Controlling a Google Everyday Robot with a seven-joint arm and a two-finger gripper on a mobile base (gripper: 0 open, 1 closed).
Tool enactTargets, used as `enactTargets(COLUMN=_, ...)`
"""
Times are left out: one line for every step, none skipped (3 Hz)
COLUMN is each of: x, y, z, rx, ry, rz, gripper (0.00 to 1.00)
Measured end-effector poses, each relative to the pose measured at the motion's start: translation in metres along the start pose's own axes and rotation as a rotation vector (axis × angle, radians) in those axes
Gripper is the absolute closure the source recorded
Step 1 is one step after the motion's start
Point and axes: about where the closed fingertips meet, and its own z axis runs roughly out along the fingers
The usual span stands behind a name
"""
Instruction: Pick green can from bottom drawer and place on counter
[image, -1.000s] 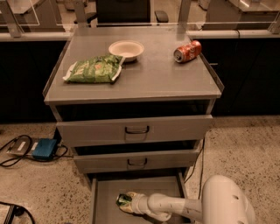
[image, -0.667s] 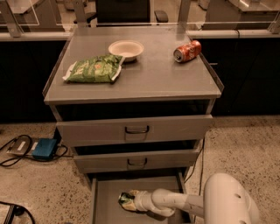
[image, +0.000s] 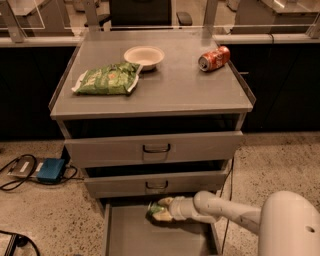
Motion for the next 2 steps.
enactTargets(x=-0.029, y=-0.022, z=-0.064, rx=0.009, ry=0.011, rz=-0.049, gripper=1.00)
enactTargets(x=-0.060, y=-0.017, z=-0.143, rx=0.004, ry=-0.001, rz=-0.093, gripper=1.00)
